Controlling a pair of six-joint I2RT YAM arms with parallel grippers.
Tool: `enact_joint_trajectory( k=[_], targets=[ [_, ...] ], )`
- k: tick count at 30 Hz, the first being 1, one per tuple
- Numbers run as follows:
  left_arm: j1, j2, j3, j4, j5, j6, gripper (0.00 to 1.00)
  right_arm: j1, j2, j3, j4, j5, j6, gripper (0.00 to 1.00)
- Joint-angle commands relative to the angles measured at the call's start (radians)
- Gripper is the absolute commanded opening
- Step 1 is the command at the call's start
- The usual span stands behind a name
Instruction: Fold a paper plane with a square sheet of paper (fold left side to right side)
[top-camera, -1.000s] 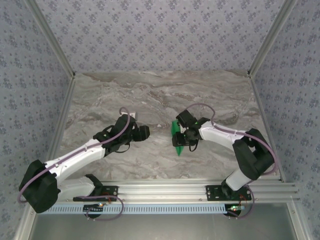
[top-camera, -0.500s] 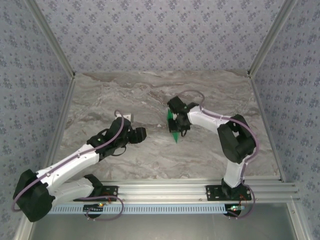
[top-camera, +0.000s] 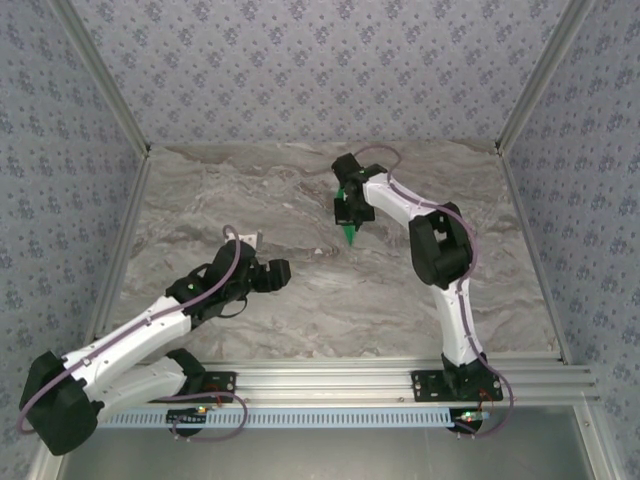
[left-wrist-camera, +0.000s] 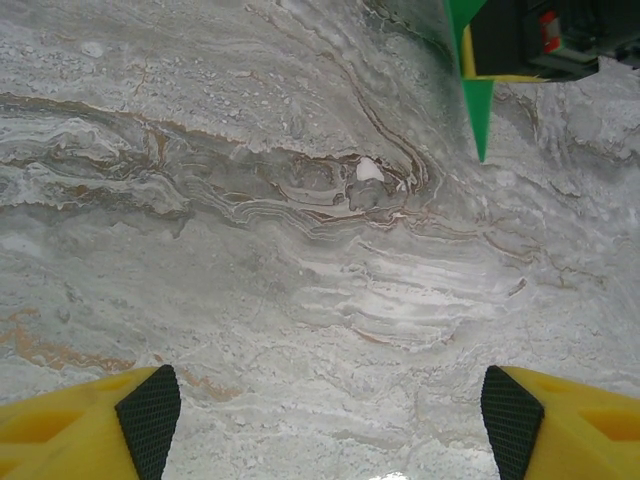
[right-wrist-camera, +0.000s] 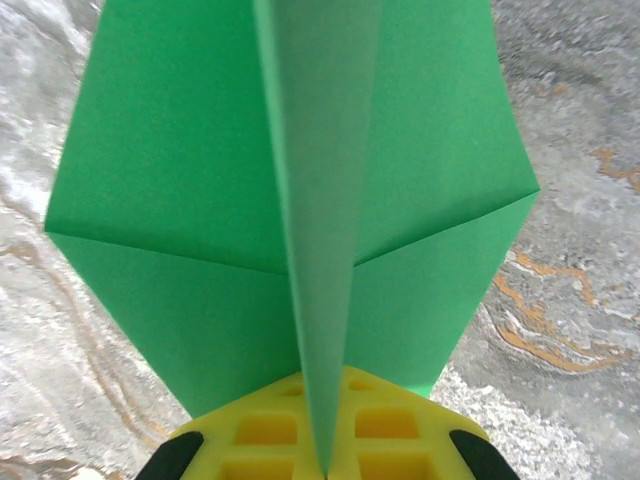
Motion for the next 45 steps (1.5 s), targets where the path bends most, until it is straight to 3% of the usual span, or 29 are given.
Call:
enact_joint_trajectory(
  k=[1,13,21,27,30,34,38,43,45],
  targets=[
    [0.002,-0.013,-0.005,-0.023,0.006,0.003,0.82,-0.010,0.047,0.047,-0.092,-0.001,-0.033,0.07],
    [0.036,-0.002,0.099,-0.083,0.007,0.062,0.87,-0.008,0.055,0.048,-0.097,-0.023,-0.065,0.23],
    [0.251,0.000,0.147,-0.107,0.138,0.081,0.91,0.007,-0.080,0.025,-0.156,0.029,-0.101,0.40],
    [0.436,0.000,0.148,-0.076,0.211,0.050,0.92,0.027,-0.318,-0.107,-0.167,0.086,-0.108,0.54],
    [0.492,-0.008,0.143,-0.072,0.124,0.051,0.92,0.020,-0.516,-0.273,-0.077,0.132,-0.120,0.63],
    [0.502,-0.024,0.115,-0.063,-0.184,0.107,0.92,-0.036,-0.792,-0.526,0.076,0.257,-0.156,0.81],
    [0.502,-0.049,-0.015,0.136,-0.391,0.253,0.92,-0.171,-1.011,-0.785,0.253,0.328,-0.180,1.00],
    [0.505,-0.035,-0.152,0.361,-0.527,0.401,0.93,-0.345,-1.159,-1.066,0.486,0.441,-0.185,1.00],
    [0.518,0.008,-0.181,0.408,-0.536,0.435,0.93,-0.418,-1.179,-1.184,0.638,0.416,-0.218,1.00]
  ],
)
